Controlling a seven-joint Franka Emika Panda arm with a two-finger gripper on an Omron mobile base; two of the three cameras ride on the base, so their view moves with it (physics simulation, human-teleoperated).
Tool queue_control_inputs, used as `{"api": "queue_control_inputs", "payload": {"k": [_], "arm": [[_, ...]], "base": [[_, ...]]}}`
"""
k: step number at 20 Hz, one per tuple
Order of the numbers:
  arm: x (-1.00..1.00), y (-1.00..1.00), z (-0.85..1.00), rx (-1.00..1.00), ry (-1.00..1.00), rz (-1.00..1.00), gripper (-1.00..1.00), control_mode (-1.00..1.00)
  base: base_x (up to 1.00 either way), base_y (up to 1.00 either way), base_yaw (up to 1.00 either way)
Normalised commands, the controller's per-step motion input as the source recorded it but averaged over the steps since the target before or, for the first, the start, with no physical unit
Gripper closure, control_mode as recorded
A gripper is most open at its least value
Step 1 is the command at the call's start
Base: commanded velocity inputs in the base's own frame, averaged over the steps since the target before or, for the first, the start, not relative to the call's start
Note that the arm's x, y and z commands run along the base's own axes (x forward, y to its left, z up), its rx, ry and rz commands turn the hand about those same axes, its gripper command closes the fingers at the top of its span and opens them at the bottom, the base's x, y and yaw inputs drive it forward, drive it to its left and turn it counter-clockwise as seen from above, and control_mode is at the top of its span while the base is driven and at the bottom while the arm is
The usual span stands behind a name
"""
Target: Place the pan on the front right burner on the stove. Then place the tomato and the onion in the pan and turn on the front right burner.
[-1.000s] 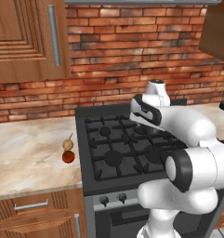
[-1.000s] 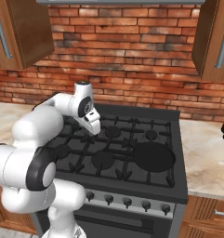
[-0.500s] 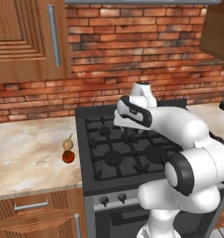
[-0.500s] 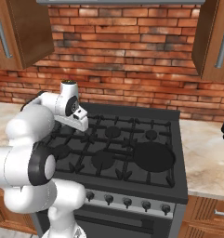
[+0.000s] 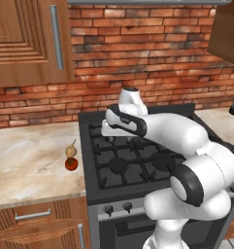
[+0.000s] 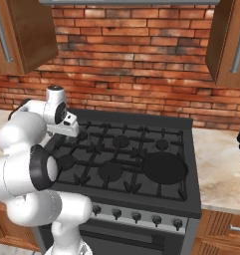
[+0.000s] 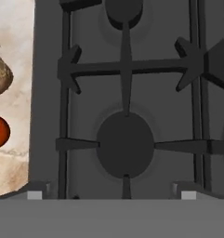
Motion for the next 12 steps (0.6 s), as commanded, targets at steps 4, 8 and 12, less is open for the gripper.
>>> {"api": "queue_control_inputs", "payload": {"k": [4,8,12], "arm": [[0.0,0.42,0.0,0.0,-0.01,0.16,-1.0,-1.0],[0.0,0.38,0.0,0.01,-0.03,0.14,-1.0,-1.0],[0.0,0.42,0.0,0.02,-0.02,0.11,-1.0,-1.0]], "base": [[0.0,0.0,0.0],[0.0,0.0,0.0],[0.0,0.0,0.0]]}}
